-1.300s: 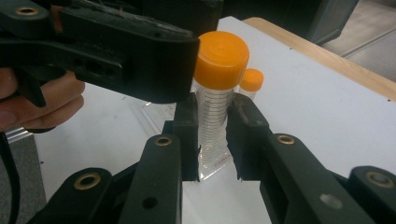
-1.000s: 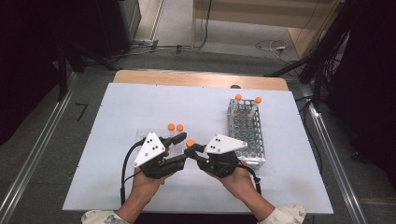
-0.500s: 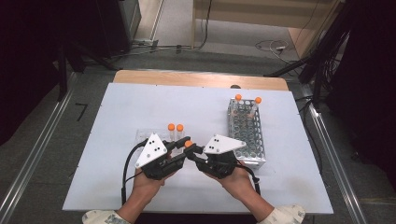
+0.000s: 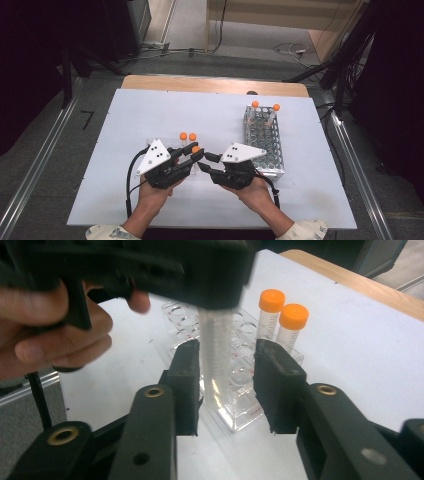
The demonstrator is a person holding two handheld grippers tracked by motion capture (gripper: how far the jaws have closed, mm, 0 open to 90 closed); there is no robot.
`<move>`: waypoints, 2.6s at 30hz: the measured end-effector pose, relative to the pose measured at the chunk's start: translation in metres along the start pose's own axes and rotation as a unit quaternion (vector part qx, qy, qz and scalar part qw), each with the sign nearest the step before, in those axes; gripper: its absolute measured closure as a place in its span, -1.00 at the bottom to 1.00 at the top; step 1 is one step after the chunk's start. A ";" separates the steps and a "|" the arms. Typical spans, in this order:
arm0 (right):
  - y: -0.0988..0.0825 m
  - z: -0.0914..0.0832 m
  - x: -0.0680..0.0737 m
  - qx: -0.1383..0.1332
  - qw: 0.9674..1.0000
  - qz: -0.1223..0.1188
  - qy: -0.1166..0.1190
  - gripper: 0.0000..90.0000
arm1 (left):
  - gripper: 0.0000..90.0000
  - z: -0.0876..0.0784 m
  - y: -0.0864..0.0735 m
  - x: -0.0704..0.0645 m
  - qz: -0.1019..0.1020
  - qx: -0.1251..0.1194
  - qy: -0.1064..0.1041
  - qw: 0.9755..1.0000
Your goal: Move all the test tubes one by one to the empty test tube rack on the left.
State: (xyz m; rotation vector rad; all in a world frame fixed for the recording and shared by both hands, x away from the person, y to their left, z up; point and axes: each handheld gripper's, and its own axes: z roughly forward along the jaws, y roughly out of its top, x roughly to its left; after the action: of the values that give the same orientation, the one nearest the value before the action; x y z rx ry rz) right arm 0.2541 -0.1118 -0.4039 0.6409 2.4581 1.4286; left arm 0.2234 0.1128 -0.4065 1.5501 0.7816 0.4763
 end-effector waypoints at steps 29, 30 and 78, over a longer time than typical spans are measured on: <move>-0.033 0.007 -0.032 0.044 0.995 0.037 -0.083 -0.37 | 0.53 -0.008 0.005 0.064 -0.020 -0.031 0.116 0.993; -0.033 0.007 -0.032 0.044 0.995 0.038 -0.083 -0.37 | 0.53 -0.007 0.004 0.066 -0.022 -0.030 0.118 0.992; -0.030 0.000 -0.029 0.030 0.996 0.040 -0.078 -0.34 | 0.53 0.019 -0.034 0.070 -0.009 0.011 0.147 0.989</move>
State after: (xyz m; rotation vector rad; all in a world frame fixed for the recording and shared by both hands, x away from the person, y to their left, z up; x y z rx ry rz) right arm 0.2725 -0.1384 -0.4306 0.8381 2.3854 1.2843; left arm 0.2781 0.1493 -0.4525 1.5096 1.0274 0.6948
